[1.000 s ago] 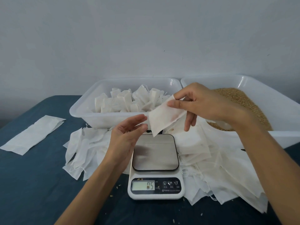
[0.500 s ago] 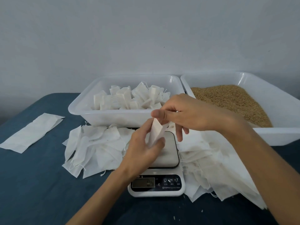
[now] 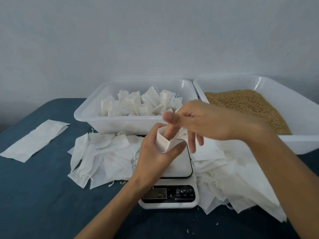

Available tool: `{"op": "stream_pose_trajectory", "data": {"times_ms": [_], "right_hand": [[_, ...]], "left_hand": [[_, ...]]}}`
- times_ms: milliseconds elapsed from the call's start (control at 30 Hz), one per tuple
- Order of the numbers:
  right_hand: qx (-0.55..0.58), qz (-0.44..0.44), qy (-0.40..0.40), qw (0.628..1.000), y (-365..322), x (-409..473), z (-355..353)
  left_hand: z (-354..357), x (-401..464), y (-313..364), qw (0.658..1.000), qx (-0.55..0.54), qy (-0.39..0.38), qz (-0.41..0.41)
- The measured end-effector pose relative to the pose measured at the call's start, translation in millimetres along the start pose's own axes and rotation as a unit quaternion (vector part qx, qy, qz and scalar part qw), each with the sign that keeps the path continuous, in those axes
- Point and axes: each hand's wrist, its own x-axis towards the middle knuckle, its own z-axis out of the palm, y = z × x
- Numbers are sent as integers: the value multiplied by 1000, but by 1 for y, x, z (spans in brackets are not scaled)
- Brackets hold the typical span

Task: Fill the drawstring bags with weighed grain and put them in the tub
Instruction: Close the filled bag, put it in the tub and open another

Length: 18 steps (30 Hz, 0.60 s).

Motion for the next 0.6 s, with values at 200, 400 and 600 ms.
{"op": "stream_pose_trajectory", "data": {"times_ms": [200,400,600], "right_hand": [[-12,61,256,965,50,-40,-67],[-218,379,130,890,176,-72,-94],[-265,377,76,884,210,-67,-76]], "left_hand": [[-3,17,-1,995,-83,-24,-49],[3,34,-3,989,-126,-34,-71],[-5,31,-12,991,-109,15,-82]]}}
